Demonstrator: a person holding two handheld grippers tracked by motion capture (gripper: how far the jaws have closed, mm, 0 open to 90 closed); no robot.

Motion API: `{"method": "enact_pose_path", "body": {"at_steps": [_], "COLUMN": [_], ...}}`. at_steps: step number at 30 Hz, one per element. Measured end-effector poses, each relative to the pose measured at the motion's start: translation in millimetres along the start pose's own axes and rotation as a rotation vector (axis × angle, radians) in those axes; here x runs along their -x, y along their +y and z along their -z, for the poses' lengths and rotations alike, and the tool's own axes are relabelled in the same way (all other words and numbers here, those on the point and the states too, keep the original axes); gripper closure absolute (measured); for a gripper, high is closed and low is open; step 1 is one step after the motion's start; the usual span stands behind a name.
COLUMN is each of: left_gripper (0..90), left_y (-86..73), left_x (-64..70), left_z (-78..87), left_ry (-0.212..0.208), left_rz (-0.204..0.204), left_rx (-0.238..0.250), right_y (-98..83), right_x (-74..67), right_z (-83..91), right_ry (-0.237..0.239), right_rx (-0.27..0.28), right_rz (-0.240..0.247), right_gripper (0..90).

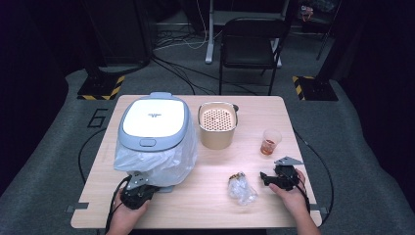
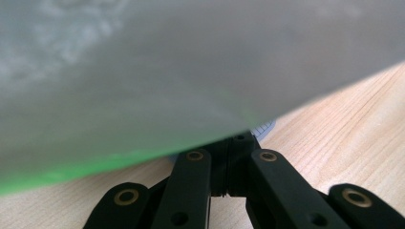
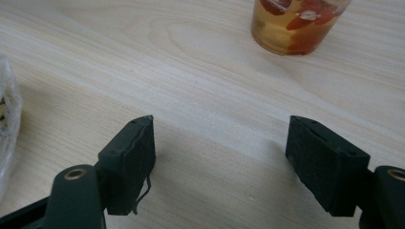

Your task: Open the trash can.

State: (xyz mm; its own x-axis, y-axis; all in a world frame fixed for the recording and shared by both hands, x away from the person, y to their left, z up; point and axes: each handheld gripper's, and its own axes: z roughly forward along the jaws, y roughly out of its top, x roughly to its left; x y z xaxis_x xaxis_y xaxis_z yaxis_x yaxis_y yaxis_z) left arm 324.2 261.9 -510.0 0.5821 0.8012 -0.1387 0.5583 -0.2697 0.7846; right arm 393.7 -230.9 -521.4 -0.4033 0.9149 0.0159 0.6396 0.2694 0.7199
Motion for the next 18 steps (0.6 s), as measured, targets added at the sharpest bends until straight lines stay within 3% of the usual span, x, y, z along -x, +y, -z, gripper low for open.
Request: {"method": "enact_pose_path", "body": {"at_steps": [5,6,10,11,12,14,18], "left_gripper": [89.3,89.3,89.6,89.6,89.6,89.6,89.6], "left_y": [-1.9,-1.7,-2.6,-3.2,-3.7,-3.2,-3.7], "left_x": [0.6,-0.3,-1.6,-1.3,-1.3,-3.3,-3.1], "left_z": [-1.3,-1.5,-3.8,-4.4,-5.3,-6.5,-7.0], "left_ry": [0.004,-0.006,-0.007,0.002,0.006,-0.014,-0.013], "left_rz": [0.009,-0.011,-0.02,-0.004,0.001,-0.027,-0.019], "left_rx": [0.001,0.0,-0.023,-0.029,-0.034,-0.039,-0.034], "right_y": [2.1,2.8,5.2,6.1,6.8,9.1,14.4], "right_x": [-0.3,-1.7,-5.7,-6.0,-7.2,-10.4,-19.6], "right_z": [6.0,8.0,13.4,15.0,16.5,21.0,29.3], "right_ry": [0.01,0.014,0.02,0.021,0.021,0.031,0.057], "right_rx": [0.015,0.015,0.022,0.023,0.034,0.042,0.062], "right_rz": [0.014,0.01,0.024,0.038,0.042,0.046,0.071], "right_gripper": [25.7,26.1,27.1,27.2,27.6,28.8,29.0]}}
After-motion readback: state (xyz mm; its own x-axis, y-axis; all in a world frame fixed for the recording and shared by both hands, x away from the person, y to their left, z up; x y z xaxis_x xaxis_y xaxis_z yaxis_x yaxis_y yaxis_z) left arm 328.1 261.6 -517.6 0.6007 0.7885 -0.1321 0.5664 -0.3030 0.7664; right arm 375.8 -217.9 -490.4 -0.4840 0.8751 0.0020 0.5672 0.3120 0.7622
